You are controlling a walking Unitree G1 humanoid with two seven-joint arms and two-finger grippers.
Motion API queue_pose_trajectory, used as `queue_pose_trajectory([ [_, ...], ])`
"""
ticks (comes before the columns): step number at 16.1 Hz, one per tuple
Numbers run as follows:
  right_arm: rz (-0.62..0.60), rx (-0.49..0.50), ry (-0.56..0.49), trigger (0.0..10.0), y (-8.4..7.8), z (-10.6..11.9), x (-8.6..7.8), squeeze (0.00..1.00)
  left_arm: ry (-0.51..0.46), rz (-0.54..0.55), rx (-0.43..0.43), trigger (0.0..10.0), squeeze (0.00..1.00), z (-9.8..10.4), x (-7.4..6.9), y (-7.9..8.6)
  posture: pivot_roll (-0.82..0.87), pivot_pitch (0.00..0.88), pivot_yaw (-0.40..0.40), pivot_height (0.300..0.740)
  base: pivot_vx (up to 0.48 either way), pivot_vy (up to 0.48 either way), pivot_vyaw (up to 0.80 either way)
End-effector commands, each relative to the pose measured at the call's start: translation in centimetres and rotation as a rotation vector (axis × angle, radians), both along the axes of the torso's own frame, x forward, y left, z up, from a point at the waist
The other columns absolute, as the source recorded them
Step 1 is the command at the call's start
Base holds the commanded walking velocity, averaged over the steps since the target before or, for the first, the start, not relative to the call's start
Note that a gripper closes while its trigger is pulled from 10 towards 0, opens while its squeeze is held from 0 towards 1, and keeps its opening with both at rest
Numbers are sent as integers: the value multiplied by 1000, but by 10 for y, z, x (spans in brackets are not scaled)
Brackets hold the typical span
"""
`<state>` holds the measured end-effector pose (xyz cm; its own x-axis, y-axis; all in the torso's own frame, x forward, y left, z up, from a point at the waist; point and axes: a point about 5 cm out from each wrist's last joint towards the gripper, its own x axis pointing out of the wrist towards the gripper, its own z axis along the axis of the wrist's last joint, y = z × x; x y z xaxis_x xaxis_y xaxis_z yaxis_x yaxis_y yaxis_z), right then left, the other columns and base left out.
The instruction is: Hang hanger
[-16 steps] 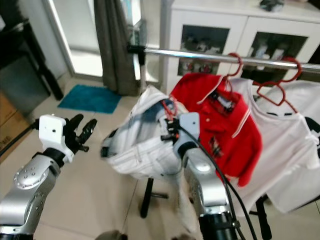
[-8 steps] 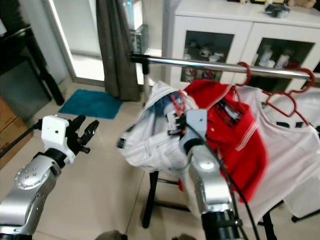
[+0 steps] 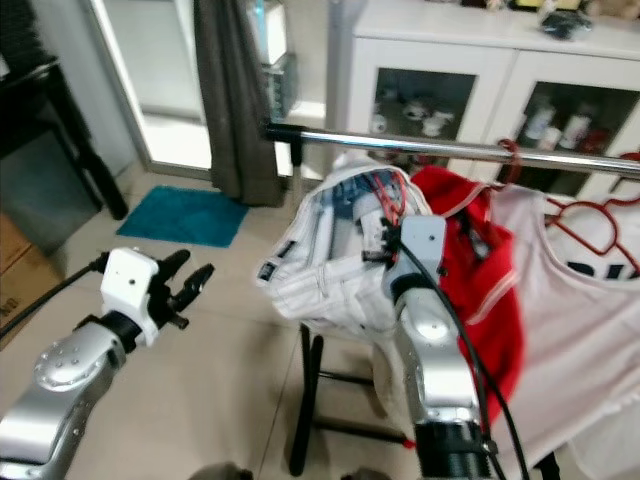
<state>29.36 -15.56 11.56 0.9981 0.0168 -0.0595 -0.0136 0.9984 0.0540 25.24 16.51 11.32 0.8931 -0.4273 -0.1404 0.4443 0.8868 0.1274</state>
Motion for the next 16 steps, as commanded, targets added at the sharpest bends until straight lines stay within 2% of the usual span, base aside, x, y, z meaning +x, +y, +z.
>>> queue_pose_trajectory([
  [1, 34, 75, -121, 10000, 4, 25, 1, 0, -16, -30, 14, 10000, 0, 4, -1, 2, 30, 0, 12, 705, 0, 0, 0],
  [3, 37, 115, -140, 10000, 3, 29, -1, 0, -12, -106, 33, 10000, 0, 5, -7, -1, 30, 0, 11, 705, 0, 0, 0],
  [5, 40, 111, -153, 10000, 3, 33, 1, 0, -2, -219, 71, 10000, 0, 6, -14, -4, 30, 0, 10, 705, 0, 0, 0],
  [6, 41, 125, -166, 10000, 3, 36, 3, 0, -3, -242, 78, 10000, 0, 8, -14, -5, 31, 0, 10, 705, 0, 0, 0],
  [10, 32, 165, -248, 10000, 1, 52, 5, 0, -2, -287, 62, 10000, 0, 11, -16, -9, 32, 0, 7, 705, 0, 0, 0],
  [12, 44, 158, -252, 10000, 3, 54, 7, 0, -2, -293, 64, 10000, 0, 12, -16, -9, 33, 0, 8, 705, 0, 0, 0],
  [16, 87, 93, -175, 10000, 9, 57, 26, 0, -10, -320, 80, 10000, 0, 16, -13, -10, 36, 0, 13, 705, 0, 0, 0],
])
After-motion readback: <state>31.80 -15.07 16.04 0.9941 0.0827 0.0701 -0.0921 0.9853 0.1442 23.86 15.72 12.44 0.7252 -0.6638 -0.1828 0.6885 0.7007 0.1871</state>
